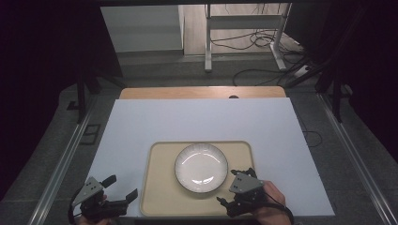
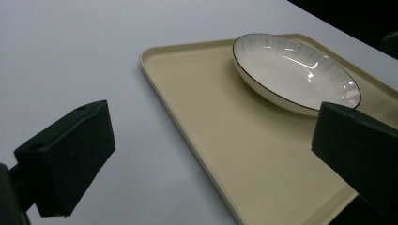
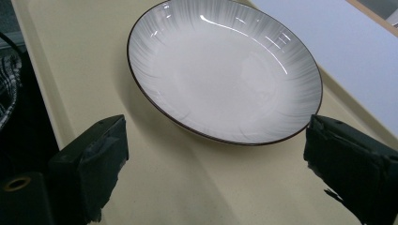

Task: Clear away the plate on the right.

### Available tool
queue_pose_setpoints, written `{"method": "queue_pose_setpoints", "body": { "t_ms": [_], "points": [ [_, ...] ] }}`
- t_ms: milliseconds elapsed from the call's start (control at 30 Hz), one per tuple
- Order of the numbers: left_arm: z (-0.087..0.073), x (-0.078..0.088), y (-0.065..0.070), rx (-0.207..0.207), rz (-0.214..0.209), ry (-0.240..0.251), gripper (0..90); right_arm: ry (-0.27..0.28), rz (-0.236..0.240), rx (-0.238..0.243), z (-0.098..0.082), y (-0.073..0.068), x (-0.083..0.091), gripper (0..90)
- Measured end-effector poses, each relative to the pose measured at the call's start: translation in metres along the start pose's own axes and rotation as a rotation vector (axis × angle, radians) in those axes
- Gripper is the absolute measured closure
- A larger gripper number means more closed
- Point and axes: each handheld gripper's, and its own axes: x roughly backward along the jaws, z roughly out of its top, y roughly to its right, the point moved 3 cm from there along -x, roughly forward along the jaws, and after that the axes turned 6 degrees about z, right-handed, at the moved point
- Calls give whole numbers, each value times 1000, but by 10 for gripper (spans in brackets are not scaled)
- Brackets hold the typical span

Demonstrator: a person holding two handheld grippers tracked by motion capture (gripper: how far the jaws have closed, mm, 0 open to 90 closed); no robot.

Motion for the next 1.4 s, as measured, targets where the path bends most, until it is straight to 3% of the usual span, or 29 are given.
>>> {"method": "queue_pose_setpoints", "body": {
  "t_ms": [367, 1400],
  "points": [
    [0, 0, 0, 2, -1, 0, 0, 31, -33, -45, -3, 7, 8, 39],
    [0, 0, 0, 0, -2, 0, 0, 44, -113, -130, -23, 17, 31, 35]
  ]
}}
